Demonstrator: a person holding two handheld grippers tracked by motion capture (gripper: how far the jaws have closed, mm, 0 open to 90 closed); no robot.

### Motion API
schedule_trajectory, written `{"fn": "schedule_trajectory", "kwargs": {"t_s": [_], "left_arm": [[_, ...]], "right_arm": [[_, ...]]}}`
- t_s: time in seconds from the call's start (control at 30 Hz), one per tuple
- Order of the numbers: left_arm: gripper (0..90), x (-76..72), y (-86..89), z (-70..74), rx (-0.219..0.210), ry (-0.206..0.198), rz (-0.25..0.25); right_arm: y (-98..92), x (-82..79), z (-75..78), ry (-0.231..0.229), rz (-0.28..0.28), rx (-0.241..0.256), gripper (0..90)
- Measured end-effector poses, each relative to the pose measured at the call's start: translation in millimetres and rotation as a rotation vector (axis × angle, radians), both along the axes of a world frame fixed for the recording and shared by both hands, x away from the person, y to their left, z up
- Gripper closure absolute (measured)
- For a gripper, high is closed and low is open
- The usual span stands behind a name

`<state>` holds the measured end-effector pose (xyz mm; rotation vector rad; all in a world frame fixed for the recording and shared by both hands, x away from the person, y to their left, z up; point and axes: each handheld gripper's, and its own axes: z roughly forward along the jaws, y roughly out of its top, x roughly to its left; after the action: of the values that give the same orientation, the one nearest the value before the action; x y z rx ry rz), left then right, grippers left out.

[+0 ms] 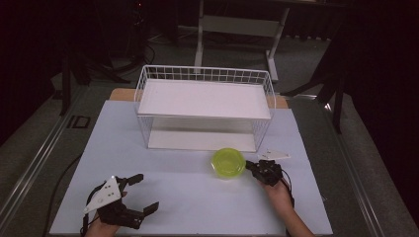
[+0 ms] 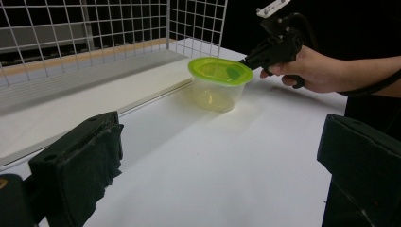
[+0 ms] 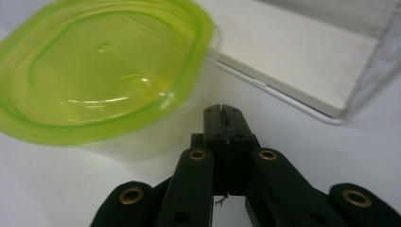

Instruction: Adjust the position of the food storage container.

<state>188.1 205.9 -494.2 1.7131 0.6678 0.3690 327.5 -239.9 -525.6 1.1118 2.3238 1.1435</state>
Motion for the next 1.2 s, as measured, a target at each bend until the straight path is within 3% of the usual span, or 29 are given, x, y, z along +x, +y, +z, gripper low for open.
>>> {"fn": "schedule_trajectory", "kwargs": {"t_s": [0.17, 0.47, 0.57, 0.93, 1.2], "left_arm": [[1.7, -0.2, 0.5, 0.3, 0.000, -0.002, 0.000], [1.8, 0.5, -0.8, 0.0, 0.005, 0.001, -0.003], [1.7, 0.1, -1.1, 0.3, 0.006, -0.001, -0.004], [1.8, -0.2, -0.3, 0.7, 0.003, -0.001, -0.007], [1.7, -0.4, -0.4, 0.6, 0.003, -0.001, -0.009]], "right_arm": [[8.5, -3.0, -3.4, 0.010, 0.026, -0.004, 90.0], [20.5, -9.1, -4.5, 0.030, 0.051, 0.031, 90.0], [35.8, -12.1, -4.0, 0.031, 0.085, 0.036, 90.0], [59.5, -14.9, -4.5, 0.041, 0.139, 0.038, 90.0], [56.6, -15.4, -3.6, 0.036, 0.115, 0.040, 90.0]]}}
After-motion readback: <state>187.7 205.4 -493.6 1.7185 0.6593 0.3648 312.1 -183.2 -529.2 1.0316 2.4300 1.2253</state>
